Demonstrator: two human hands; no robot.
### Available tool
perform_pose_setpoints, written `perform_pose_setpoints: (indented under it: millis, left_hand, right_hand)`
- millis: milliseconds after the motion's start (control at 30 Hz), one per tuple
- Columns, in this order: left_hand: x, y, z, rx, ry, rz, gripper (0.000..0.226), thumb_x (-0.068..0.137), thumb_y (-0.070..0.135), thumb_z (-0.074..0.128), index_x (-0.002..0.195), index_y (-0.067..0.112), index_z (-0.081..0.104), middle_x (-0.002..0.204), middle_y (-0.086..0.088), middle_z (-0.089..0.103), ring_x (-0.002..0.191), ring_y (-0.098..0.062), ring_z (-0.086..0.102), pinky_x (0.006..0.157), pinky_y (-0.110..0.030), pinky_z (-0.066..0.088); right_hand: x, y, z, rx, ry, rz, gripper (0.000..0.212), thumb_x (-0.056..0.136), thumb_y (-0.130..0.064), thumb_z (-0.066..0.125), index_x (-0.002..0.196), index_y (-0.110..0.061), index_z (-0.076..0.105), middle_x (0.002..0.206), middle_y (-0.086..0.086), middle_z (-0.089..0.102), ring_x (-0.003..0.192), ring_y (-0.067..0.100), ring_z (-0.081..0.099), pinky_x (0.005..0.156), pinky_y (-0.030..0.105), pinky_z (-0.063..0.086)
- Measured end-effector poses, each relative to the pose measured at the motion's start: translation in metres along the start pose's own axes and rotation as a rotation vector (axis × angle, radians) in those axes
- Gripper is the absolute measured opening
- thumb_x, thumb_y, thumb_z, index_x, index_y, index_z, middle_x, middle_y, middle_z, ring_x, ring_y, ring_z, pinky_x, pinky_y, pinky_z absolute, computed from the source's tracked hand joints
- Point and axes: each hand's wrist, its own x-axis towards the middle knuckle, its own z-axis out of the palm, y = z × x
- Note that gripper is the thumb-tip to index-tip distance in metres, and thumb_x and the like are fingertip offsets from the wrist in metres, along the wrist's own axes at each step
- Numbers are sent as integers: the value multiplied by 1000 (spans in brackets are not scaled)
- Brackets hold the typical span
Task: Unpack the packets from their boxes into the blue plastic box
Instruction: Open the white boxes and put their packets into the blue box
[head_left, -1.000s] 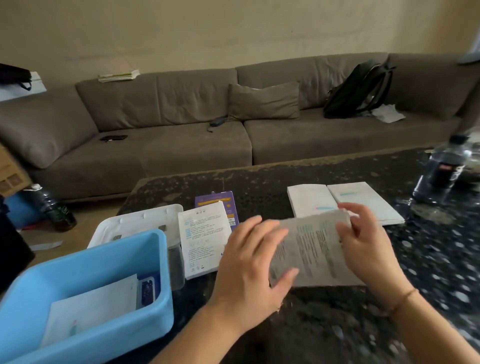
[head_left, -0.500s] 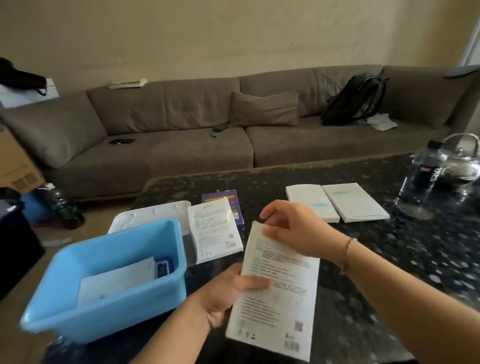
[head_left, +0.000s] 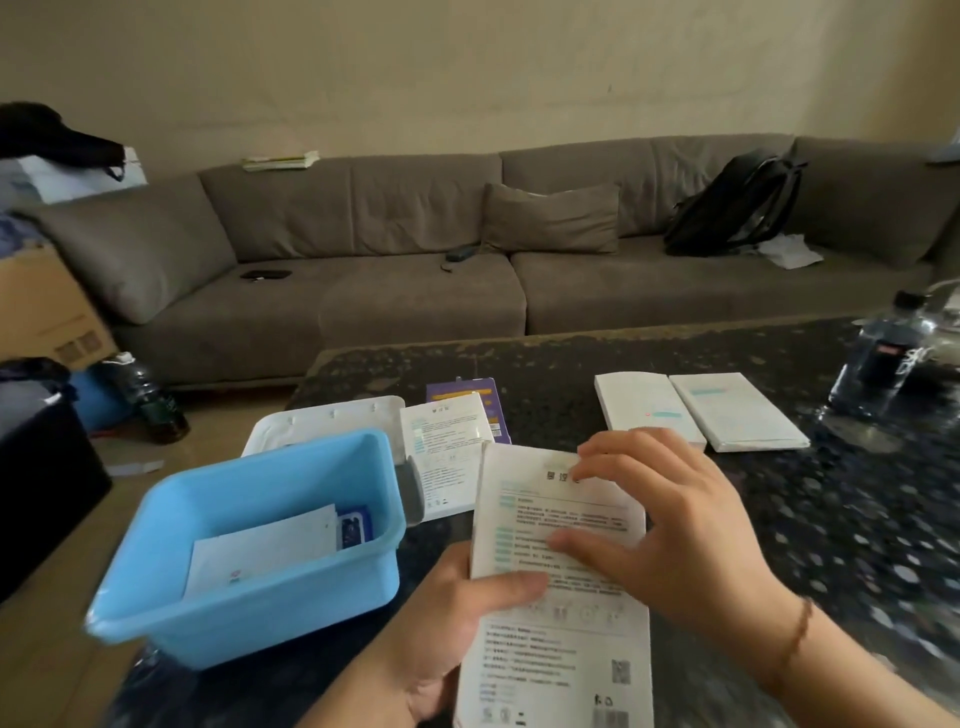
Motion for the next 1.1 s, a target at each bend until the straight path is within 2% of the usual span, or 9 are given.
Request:
perform_pose_setpoints:
  millis: [200, 500, 733, 800, 967, 1100]
  left_hand:
    - [-10, 1, 2, 110, 9, 51, 26, 87, 9, 63, 111, 8, 72, 116, -20, 70, 109, -37, 67, 88, -41, 56]
    - [-13, 2, 2, 164, 12, 45, 28, 87, 11, 63, 113, 8, 72, 118, -17, 70, 110, -36, 67, 96, -47, 53]
    - [-12, 1, 3, 142, 20, 25, 29, 84, 12, 64, 112, 11, 73, 117, -15, 71, 109, -34, 68, 93, -44, 55]
    - [-11, -1, 4, 131, 41, 31, 28, 83, 13, 65, 109, 11, 74, 115, -15, 72, 107, -33, 69, 89, -40, 57]
    - [-9, -4, 9, 140, 117, 83, 19, 86, 12, 69, 103, 15, 76, 109, -13, 74, 102, -30, 71, 84, -38, 58]
    - [-6, -9, 11, 245, 167, 151, 21, 85, 18, 67, 104, 17, 76, 107, -6, 75, 100, -23, 72, 81, -29, 58]
  right_hand:
    - [-4, -8, 6, 57, 84, 12, 41, 77, -64, 63, 95, -27, 70, 110, -14, 63, 96, 11, 61, 79, 36, 53]
    - [-5, -4, 13, 5, 116, -40, 30, 86, -52, 62, 92, -25, 73, 107, -12, 66, 91, 13, 63, 76, 34, 49]
    - [-12, 2, 19, -179, 169, -188, 20, 93, -27, 58, 96, -18, 75, 111, -1, 70, 94, 24, 65, 78, 38, 49]
    - [-16, -1, 21, -134, 185, -118, 19, 90, -25, 58, 95, -17, 75, 112, -3, 70, 97, 24, 64, 80, 37, 49]
    - [-23, -13, 29, 7, 193, 87, 28, 85, -45, 60, 92, -23, 77, 113, -9, 68, 103, 19, 63, 81, 41, 54]
    - [-23, -19, 36, 25, 278, 149, 19, 85, -38, 65, 83, -24, 78, 112, -8, 69, 103, 21, 63, 77, 43, 54]
